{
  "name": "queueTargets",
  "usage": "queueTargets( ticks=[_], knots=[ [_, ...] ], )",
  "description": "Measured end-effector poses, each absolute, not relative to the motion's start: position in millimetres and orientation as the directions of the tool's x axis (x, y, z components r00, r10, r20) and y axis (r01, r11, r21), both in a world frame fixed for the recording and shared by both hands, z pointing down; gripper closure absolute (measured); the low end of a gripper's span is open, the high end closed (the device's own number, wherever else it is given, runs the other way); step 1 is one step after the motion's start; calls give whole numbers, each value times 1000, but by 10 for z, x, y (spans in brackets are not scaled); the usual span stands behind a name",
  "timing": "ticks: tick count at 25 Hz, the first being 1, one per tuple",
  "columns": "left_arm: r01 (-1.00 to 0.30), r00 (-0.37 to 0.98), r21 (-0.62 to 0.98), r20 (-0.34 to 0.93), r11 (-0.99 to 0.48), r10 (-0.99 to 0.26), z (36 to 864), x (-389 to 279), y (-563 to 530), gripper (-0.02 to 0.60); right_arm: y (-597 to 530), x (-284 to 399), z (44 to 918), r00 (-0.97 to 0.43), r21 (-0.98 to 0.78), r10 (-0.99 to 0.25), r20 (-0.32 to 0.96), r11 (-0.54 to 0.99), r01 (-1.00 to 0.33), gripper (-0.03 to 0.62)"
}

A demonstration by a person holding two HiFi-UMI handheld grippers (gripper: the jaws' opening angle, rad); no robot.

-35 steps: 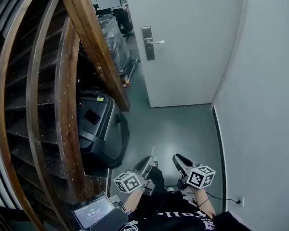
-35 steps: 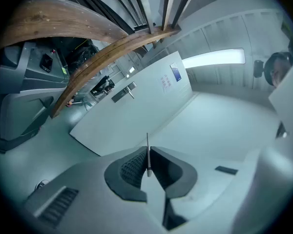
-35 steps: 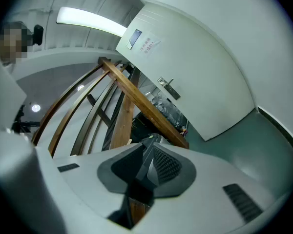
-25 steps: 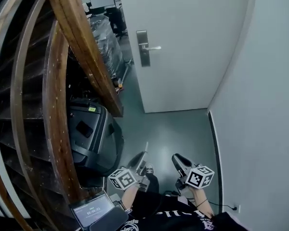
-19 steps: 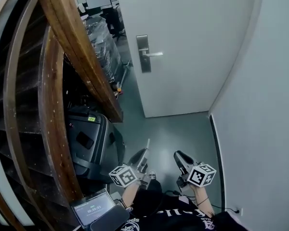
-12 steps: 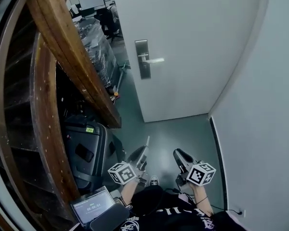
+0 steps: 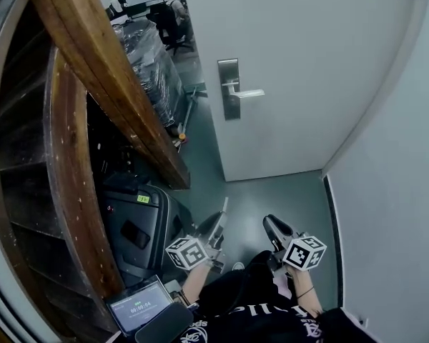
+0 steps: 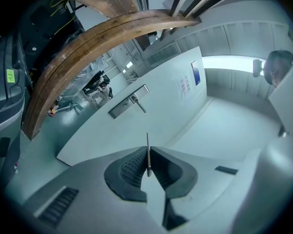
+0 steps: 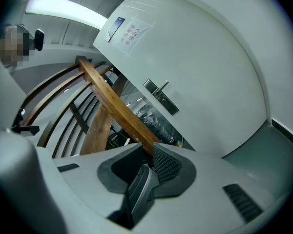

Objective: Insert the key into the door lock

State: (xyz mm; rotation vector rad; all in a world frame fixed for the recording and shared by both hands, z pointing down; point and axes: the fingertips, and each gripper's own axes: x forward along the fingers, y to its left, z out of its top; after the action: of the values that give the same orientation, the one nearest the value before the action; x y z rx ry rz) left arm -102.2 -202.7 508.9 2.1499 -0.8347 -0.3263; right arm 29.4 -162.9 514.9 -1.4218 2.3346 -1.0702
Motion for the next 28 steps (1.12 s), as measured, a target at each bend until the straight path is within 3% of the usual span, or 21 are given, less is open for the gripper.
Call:
queueTargets(
  ticks=[8, 20, 28],
  knots=[
    [-462, 717, 778, 43, -427, -696, 5162, -947, -2719, 557, -2220, 253, 5212, -575, -680, -793, 199, 310, -664, 519],
    [-490, 682, 744, 2, -455, -732, 4946, -229, -4190, 557, -3521, 845, 4981, -649, -642, -735, 195, 405, -651, 519],
    [-394, 615, 839, -62, -375, -786, 4950, -4, -5111, 557, -3974, 1045, 5040, -691, -640, -691, 213, 436, -633, 519]
  ],
)
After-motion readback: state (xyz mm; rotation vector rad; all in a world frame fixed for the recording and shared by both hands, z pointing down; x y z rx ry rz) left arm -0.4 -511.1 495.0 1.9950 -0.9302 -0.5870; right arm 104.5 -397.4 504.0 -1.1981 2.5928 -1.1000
